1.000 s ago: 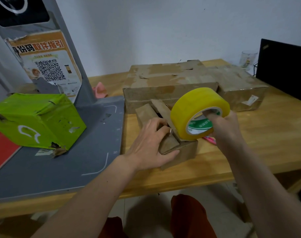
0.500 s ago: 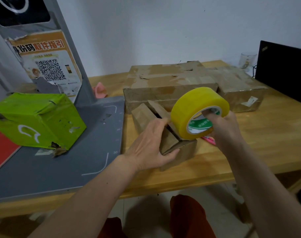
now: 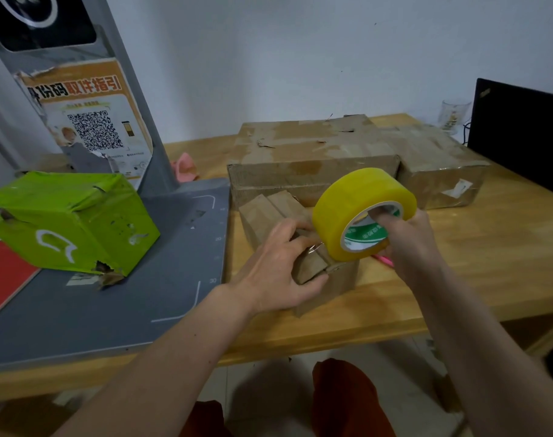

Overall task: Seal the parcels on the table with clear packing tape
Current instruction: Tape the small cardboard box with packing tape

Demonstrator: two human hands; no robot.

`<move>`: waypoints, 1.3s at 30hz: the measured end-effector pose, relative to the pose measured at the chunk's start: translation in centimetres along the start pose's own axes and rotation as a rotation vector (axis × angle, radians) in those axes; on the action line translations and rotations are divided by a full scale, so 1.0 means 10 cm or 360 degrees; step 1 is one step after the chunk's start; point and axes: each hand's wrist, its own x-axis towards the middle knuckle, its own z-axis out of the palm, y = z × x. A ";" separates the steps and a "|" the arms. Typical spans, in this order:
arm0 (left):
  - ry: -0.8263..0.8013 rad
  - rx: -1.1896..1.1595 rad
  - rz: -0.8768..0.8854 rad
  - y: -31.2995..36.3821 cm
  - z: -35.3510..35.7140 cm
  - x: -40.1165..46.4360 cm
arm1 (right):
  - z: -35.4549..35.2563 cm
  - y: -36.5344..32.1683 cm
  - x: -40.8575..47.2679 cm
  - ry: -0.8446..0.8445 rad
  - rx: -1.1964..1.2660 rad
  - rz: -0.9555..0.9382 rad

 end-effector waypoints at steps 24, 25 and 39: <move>-0.0131 0.0062 -0.0282 0.10 0.05 -0.16 | -0.11 0.01 0.14 -0.0057 -0.0169 -0.0049; -0.0136 0.0081 -0.0271 0.09 0.06 -0.16 | -0.13 0.00 0.16 -0.0062 -0.0218 -0.0076; -0.0160 0.0174 -0.0195 0.08 0.09 -0.17 | -0.47 0.25 0.28 0.0099 -0.0381 0.0135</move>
